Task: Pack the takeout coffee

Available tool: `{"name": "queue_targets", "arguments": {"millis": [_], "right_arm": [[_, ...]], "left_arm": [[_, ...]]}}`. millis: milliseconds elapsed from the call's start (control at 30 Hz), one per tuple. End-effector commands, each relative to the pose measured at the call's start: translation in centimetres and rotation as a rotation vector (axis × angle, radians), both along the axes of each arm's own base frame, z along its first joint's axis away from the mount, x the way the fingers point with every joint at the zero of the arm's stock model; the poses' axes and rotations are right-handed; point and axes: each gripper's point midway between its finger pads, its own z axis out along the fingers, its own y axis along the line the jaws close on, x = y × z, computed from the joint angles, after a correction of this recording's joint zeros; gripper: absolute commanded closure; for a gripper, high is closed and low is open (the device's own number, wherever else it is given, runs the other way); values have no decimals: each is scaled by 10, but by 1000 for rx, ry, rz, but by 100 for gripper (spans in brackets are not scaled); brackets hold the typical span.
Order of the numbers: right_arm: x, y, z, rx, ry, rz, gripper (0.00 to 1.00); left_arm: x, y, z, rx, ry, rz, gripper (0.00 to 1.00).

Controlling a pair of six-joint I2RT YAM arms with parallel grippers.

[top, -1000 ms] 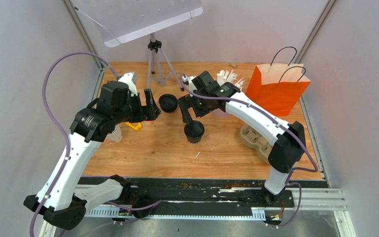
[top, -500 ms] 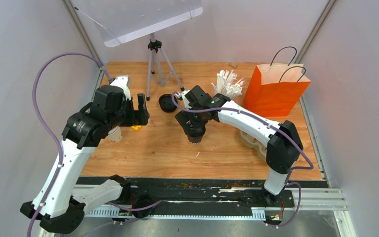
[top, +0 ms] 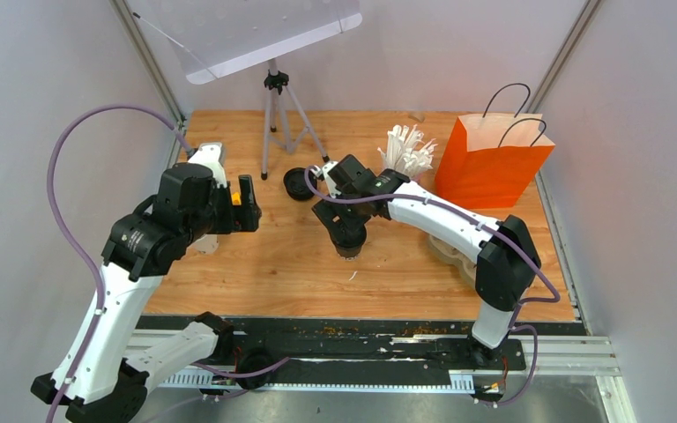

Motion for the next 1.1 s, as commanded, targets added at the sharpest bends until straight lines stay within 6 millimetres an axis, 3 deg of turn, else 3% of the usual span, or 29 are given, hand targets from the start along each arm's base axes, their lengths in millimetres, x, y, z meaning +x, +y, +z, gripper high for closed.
{"name": "queue_targets", "arguments": {"millis": [0, 433, 633, 1067], "right_arm": [[-1, -3, -4, -23, -7, 4, 11], [-5, 2, -8, -7, 19, 20, 34], [-7, 1, -11, -3, 33, 12, 40], [31, 5, 23, 74, -28, -20, 41]], "left_arm": [[3, -1, 3, -15, -20, 12, 0], [9, -1, -1, -8, -19, 27, 0], [12, -5, -9, -10, 2, 22, 0], [15, -4, -6, -3, -11, 27, 0]]}}
